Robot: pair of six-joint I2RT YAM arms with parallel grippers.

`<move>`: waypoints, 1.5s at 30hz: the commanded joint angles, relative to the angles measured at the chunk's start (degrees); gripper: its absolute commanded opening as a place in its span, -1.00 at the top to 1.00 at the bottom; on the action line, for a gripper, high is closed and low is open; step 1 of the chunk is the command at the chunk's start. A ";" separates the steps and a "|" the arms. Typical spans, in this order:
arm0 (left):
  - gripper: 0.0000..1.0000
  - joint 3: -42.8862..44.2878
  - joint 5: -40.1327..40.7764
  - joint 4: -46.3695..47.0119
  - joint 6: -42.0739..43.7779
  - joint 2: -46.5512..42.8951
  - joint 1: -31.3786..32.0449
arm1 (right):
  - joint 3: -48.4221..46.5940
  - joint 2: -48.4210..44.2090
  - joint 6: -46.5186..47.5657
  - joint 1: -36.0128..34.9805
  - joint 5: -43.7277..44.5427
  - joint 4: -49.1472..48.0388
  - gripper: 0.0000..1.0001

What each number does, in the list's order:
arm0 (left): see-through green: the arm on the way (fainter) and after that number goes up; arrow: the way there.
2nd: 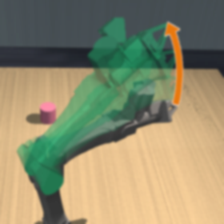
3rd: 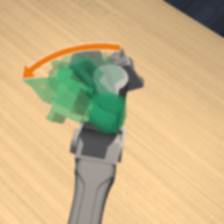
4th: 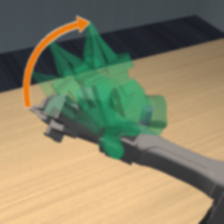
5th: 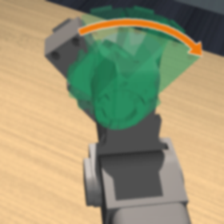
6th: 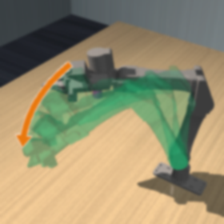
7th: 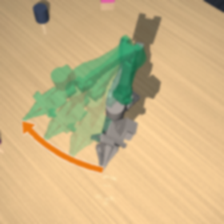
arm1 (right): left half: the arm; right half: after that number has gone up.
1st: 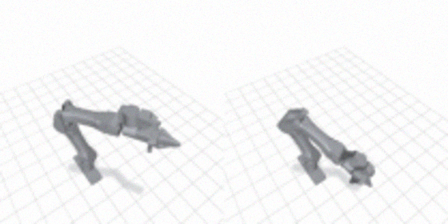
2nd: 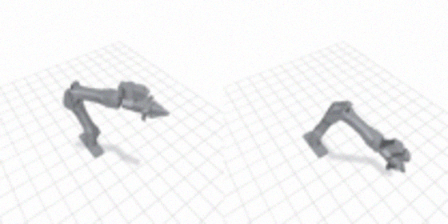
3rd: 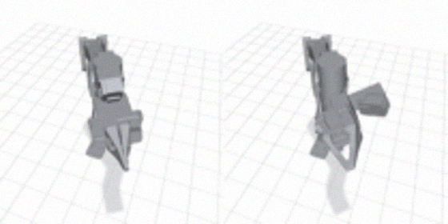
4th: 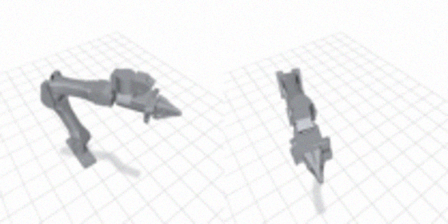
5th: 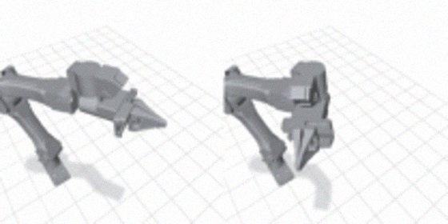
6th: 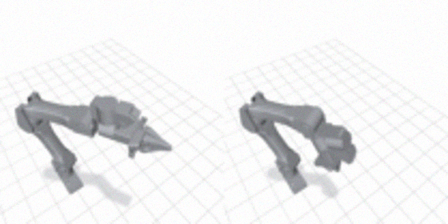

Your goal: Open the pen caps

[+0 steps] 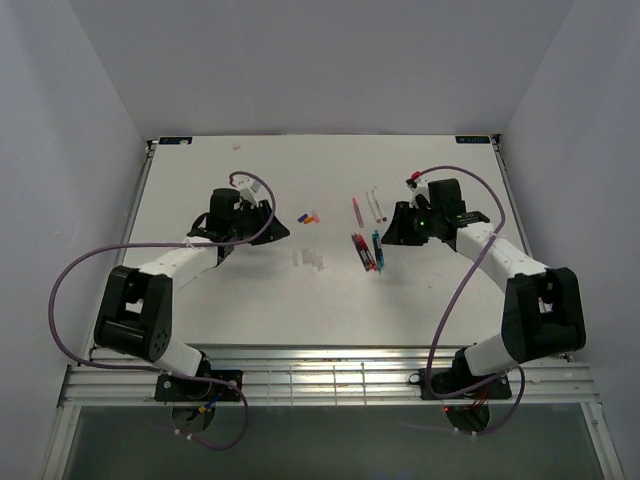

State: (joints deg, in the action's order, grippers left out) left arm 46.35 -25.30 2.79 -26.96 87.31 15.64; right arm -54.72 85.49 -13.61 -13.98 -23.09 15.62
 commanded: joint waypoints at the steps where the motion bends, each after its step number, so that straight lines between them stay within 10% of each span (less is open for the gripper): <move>1: 0.07 4.62 5.52 -12.07 6.55 -6.26 -4.45 | 3.21 -5.33 -0.46 -2.36 -2.92 -2.34 0.13; 11: -0.01 8.06 19.40 -29.59 24.40 -9.78 -18.34 | 8.83 -12.54 -0.81 -10.36 -6.26 -4.89 0.10; 25: -0.25 5.24 23.72 -25.55 19.84 -4.27 -30.22 | 18.86 -19.13 -0.81 -18.28 -9.87 -12.46 0.03; 28: -0.68 3.67 22.83 -23.20 20.63 -3.72 -30.84 | 19.82 -20.63 0.16 -18.37 -9.34 -12.19 0.02; 45: -0.52 -1.17 19.50 -18.35 24.15 0.49 -38.31 | 22.20 -22.56 0.33 -18.28 -9.60 -13.51 0.01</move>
State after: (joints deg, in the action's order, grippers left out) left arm 45.58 -2.59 -17.61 -4.49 87.79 -22.09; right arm -32.86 63.70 -14.39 -32.27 -32.14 4.34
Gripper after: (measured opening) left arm 0.771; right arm 0.493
